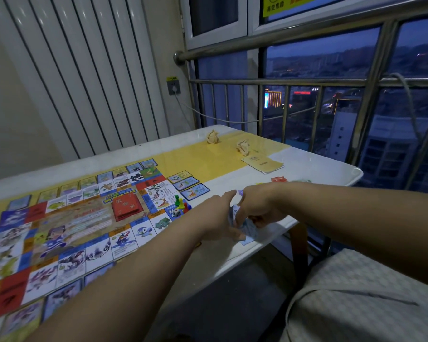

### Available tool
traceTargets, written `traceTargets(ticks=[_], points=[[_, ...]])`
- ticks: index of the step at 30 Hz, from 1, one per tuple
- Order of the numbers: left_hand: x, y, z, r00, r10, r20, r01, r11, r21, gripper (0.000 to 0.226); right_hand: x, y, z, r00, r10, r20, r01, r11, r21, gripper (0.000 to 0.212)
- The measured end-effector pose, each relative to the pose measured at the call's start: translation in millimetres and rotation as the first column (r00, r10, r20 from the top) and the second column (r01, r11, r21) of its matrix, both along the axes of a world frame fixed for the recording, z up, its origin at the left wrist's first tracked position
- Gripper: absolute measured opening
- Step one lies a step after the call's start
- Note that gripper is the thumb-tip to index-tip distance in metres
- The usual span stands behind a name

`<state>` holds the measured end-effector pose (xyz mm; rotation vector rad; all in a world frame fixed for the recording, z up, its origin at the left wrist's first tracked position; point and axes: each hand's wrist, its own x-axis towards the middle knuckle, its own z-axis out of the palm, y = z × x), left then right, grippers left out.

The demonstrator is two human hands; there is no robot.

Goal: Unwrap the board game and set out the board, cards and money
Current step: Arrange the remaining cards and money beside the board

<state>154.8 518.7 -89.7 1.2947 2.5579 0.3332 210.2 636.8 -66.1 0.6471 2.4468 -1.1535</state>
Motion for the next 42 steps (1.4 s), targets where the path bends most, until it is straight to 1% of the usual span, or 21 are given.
traceTargets(ticks=[1, 3, 4, 6, 9, 12, 14, 16, 18, 20, 22, 25, 27, 29, 31, 33, 35, 36, 39, 40, 42], points=[[-0.4, -0.6, -0.7, 1.000, 0.003, 0.008, -0.004, 1.000, 0.007, 0.109, -0.2, -1.8, -0.8, 1.000, 0.011, 0.000, -0.011, 1.000, 0.016, 0.016], [0.1, -1.9, -1.2, 1.000, 0.012, 0.017, -0.012, 1.000, 0.026, 0.111, -0.7, -4.8, -2.5, 0.999, 0.049, -0.001, -0.049, 0.995, 0.085, 0.033], [0.5, -2.4, -1.6, 1.000, 0.016, 0.017, -0.017, 0.999, 0.042, 0.111, -0.3, -6.3, -2.8, 0.997, 0.072, -0.008, -0.071, 0.990, 0.121, 0.038], [1.7, -3.8, -3.5, 1.000, 0.024, 0.010, -0.024, 0.997, 0.079, 0.110, 1.4, -8.3, -4.8, 0.993, 0.113, -0.033, -0.105, 0.977, 0.186, 0.041], [4.2, -7.5, -6.3, 0.999, 0.043, 0.033, -0.046, 0.990, 0.133, 0.107, 6.4, -8.5, -7.5, 0.980, 0.182, -0.084, -0.147, 0.939, 0.310, 0.036], [7.2, -11.2, -7.0, 0.997, 0.047, 0.061, -0.058, 0.980, 0.189, 0.100, 14.6, -7.0, -5.7, 0.946, 0.270, -0.178, -0.193, 0.913, 0.359, 0.024], [7.2, -13.7, -5.0, 0.996, 0.046, 0.072, -0.061, 0.970, 0.235, 0.097, 18.2, -4.9, 0.2, 0.917, 0.322, -0.236, -0.208, 0.889, 0.407, 0.023], [4.8, -16.7, 0.1, 0.992, 0.064, 0.112, -0.094, 0.953, 0.288, 0.094, 18.1, 0.0, 9.5, 0.892, 0.348, -0.288, -0.187, 0.864, 0.467, 0.019], [-0.1, -19.4, 5.9, 0.986, 0.098, 0.133, -0.136, 0.941, 0.310, 0.083, 17.4, 7.6, 20.4, 0.880, 0.347, -0.326, -0.154, 0.855, 0.494, 0.012], [-4.7, -20.3, 9.0, 0.991, 0.107, 0.081, -0.125, 0.957, 0.262, 0.064, 18.2, 14.0, 30.0, 0.880, 0.372, -0.295, -0.156, 0.814, 0.560, 0.012], [-4.2, -17.7, 9.9, 0.998, 0.065, 0.003, -0.065, 0.987, 0.144, 0.051, 20.0, 16.4, 34.9, 0.884, 0.427, -0.188, -0.212, 0.727, 0.652, 0.016], [0.5, -8.4, 10.9, 0.997, -0.026, -0.074, 0.024, 0.999, -0.034, 0.041, 25.5, 10.8, 30.2, 0.872, 0.488, -0.039, -0.321, 0.629, 0.708, 0.024], [1.9, -1.5, 14.2, 0.992, -0.051, -0.119, 0.037, 0.992, -0.118, 0.036, 28.6, 7.2, 21.3, 0.854, 0.521, -0.008, -0.344, 0.575, 0.743, 0.021], [0.8, 4.9, 17.7, 0.991, -0.045, -0.122, 0.023, 0.983, -0.181, 0.041, 30.6, 7.1, 10.4, 0.850, 0.527, -0.004, -0.338, 0.551, 0.763, 0.018], [-1.4, 10.2, 20.2, 0.991, -0.049, -0.122, 0.018, 0.969, -0.247, 0.051, 32.7, 8.6, 0.9, 0.857, 0.516, 0.007, -0.349, 0.569, 0.745, 0.020], [-4.3, 12.9, 21.3, 0.992, -0.051, -0.117, 0.015, 0.957, -0.291, 0.058, 35.6, 10.5, -6.9, 0.859, 0.512, 0.008, -0.375, 0.618, 0.691, 0.017], [-8.8, 13.1, 20.8, 0.995, -0.035, -0.098, 0.004, 0.954, -0.301, 0.060, 39.0, 11.4, -11.2, 0.861, 0.508, -0.010, -0.384, 0.663, 0.643, 0.019], [-10.3, 12.5, 20.4, 0.996, -0.023, -0.083, -0.003, 0.953, -0.302, 0.061, 40.4, 12.5, -13.0, 0.864, 0.503, -0.030, -0.376, 0.684, 0.626, 0.022], [-12.4, 11.3, 20.2, 0.999, 0.002, -0.048, -0.016, 0.952, -0.307, 0.060, 41.3, 16.1, -15.3, 0.883, 0.446, -0.148, -0.292, 0.767, 0.571, 0.042], [-11.8, 10.8, 20.9, 0.999, 0.001, -0.043, -0.015, 0.952, -0.307, 0.057, 41.0, 16.7, -14.9, 0.882, 0.429, -0.195, -0.262, 0.790, 0.554, 0.042], [-10.9, 9.4, 21.6, 0.998, -0.019, -0.056, 0.001, 0.951, -0.308, 0.049, 40.1, 18.2, -15.0, 0.881, 0.399, -0.253, -0.219, 0.820, 0.529, 0.032]])
